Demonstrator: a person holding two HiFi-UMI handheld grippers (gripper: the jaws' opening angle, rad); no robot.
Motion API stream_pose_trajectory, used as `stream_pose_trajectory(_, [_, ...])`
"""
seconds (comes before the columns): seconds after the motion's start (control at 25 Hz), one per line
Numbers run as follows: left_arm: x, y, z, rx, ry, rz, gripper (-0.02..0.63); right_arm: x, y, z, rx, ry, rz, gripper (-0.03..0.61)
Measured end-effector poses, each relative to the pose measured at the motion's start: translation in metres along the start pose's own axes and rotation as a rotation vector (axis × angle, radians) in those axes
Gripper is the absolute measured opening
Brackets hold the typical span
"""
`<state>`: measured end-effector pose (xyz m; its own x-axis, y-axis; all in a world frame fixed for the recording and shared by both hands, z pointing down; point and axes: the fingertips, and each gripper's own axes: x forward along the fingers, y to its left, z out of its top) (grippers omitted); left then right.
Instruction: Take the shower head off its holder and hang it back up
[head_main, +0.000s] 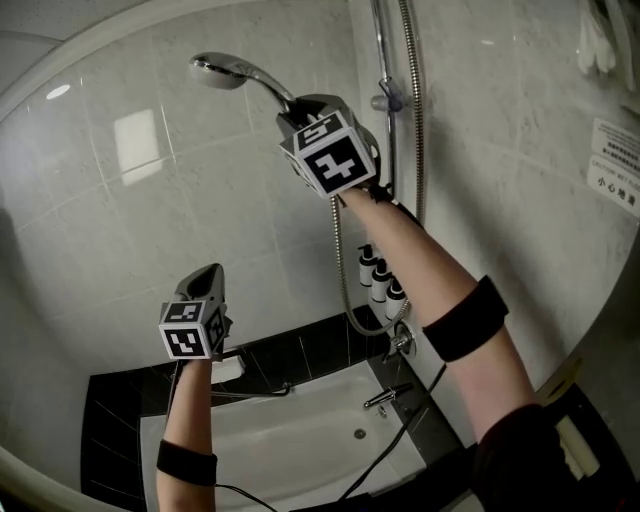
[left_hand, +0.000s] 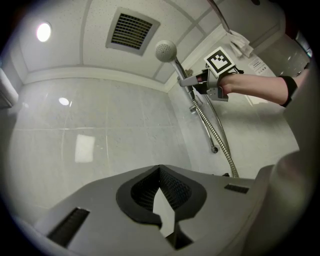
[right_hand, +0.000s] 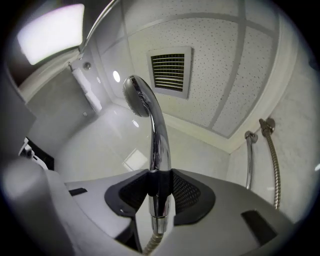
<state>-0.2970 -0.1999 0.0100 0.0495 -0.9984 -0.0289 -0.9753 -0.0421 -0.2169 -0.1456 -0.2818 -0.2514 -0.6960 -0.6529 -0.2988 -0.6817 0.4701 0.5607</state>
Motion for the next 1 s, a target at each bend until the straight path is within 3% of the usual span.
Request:
stream_pose_trajectory(0.48, [-0.046, -0.001, -0.062, 0.044, 0.027, 0.029, 0.005, -0.065, 0.101, -0.09, 0.437, 0.065, 0.16, 0.149])
stream_pose_trajectory(0.68, [-0.075, -0.016, -0.104, 0.014, 0.068, 0.023, 0.005, -0.107, 0.164, -0.142, 0.627, 0.124, 0.221, 0.147])
stream_pose_trajectory(1.0, [-0.112, -0.026, -0.176, -0.039, 0.13, 0.038, 0.004, -0.178, 0.261, -0.23, 0.833, 0.253, 0.273, 0.147])
